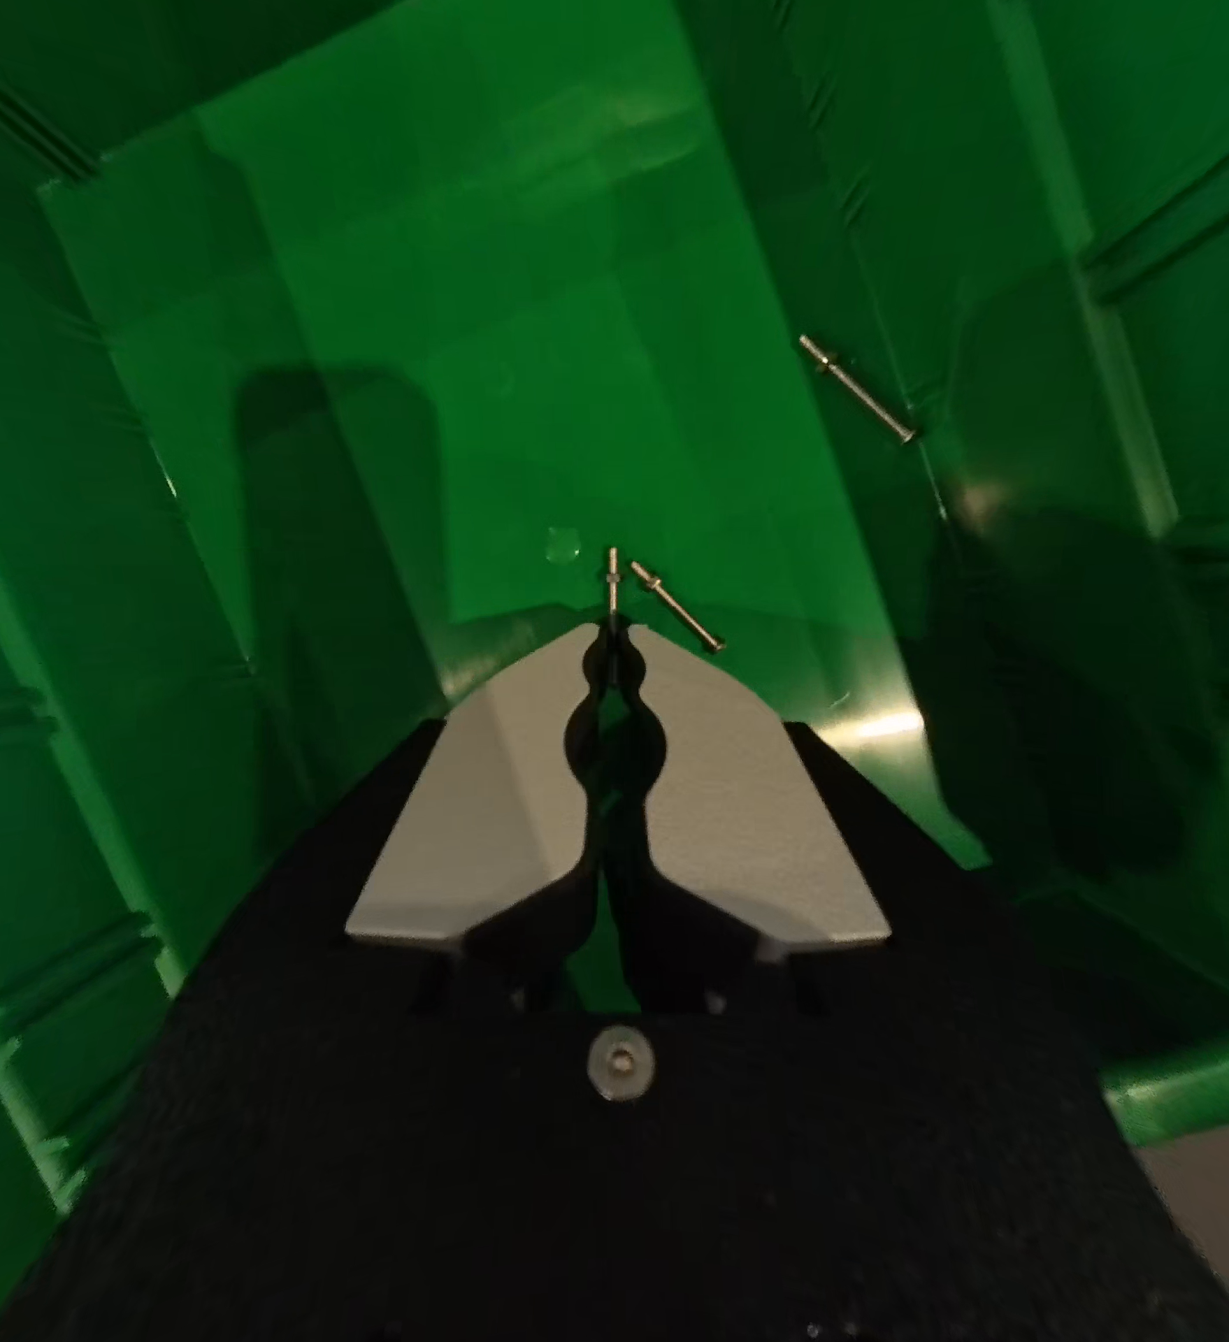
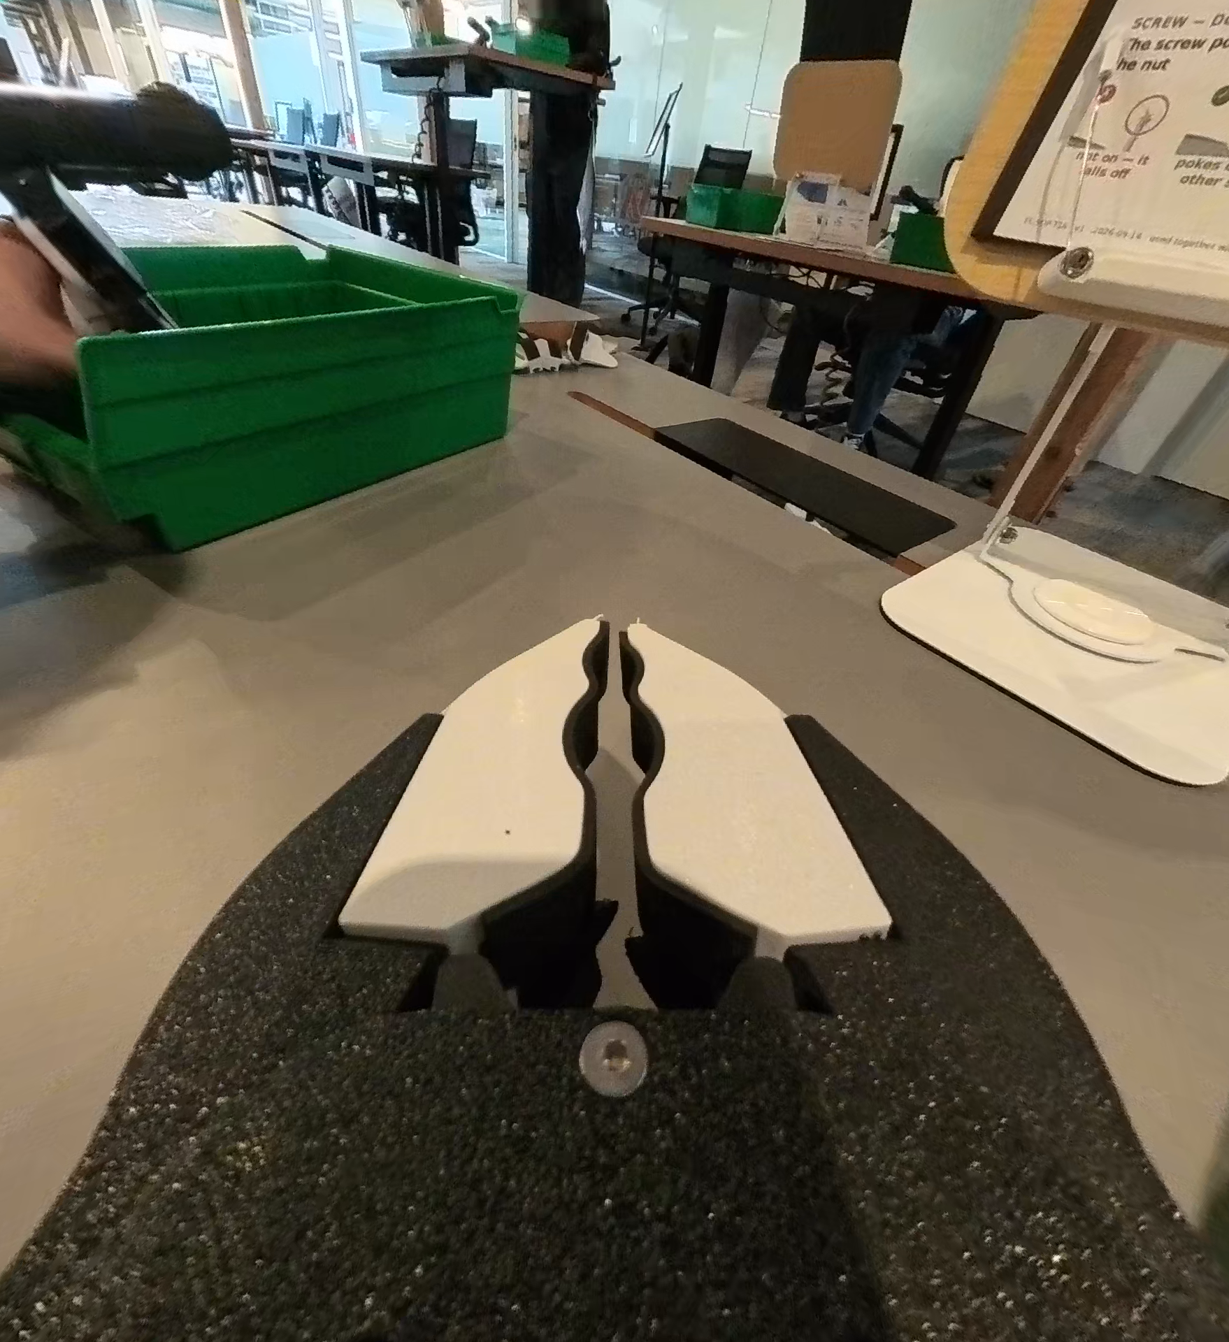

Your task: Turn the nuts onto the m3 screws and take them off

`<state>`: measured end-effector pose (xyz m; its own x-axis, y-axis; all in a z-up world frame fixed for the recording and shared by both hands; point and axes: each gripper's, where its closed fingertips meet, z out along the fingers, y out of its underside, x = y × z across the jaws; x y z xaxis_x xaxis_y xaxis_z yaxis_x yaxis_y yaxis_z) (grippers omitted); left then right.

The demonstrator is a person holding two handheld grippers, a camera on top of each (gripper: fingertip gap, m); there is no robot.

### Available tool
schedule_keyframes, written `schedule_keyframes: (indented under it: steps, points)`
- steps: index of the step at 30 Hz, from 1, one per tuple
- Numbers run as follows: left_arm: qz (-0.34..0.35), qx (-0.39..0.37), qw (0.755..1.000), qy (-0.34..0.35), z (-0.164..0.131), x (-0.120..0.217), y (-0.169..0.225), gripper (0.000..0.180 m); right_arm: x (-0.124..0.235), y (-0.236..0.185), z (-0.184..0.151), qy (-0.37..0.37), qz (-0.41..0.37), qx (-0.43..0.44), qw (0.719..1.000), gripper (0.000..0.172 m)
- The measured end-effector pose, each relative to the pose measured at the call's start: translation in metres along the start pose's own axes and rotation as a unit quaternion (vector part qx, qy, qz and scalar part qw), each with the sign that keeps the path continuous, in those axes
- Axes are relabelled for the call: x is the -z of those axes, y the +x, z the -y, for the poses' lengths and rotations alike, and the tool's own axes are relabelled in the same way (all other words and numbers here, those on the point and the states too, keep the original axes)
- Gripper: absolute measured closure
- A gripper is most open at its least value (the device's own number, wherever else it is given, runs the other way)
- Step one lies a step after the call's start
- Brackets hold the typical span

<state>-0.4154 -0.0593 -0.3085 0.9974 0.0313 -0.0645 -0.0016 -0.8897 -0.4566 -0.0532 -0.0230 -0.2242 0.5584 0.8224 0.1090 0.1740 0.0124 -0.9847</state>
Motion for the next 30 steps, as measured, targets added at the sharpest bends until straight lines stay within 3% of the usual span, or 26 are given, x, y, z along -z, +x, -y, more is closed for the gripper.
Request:
schedule_keyframes:
  steps: [6, 10, 12, 15, 20, 22, 25, 30]
  points:
    - [0.026, -0.056, 0.997, 0.035, 0.005, 0.009, -0.001, 0.178, 0.002, 0.003, 0.002, 0.008, -0.005, -0.005, 1.000, 0.169]
    - [0.039, -0.107, 0.984, 0.136, 0.037, 0.056, 0.013, 0.179, 0.003, 0.003, 0.005, 0.020, 0.001, -0.015, 1.000, 0.169]
    - [0.019, -0.167, 0.965, 0.203, 0.059, 0.091, 0.044, 0.179, 0.003, -0.003, 0.010, 0.034, 0.025, -0.020, 0.999, 0.168]
    - [-0.062, -0.305, 0.910, 0.275, 0.072, 0.131, 0.121, 0.179, 0.005, -0.024, 0.020, 0.061, 0.098, -0.028, 0.993, 0.164]
    - [-0.165, -0.480, 0.812, 0.289, 0.046, 0.136, 0.240, 0.179, 0.013, -0.071, 0.033, 0.073, 0.283, -0.104, 0.951, 0.137]
    - [-0.193, -0.514, 0.790, 0.271, 0.031, 0.127, 0.268, 0.179, 0.014, -0.080, 0.030, 0.051, 0.320, -0.133, 0.937, 0.131]
    - [-0.218, -0.553, 0.761, 0.259, 0.013, 0.117, 0.291, 0.179, 0.013, -0.086, 0.025, 0.026, 0.343, -0.152, 0.927, 0.140]
    - [-0.240, -0.569, 0.748, 0.243, -0.001, 0.108, 0.303, 0.179, 0.006, -0.094, 0.009, -0.022, 0.340, -0.135, 0.930, 0.151]
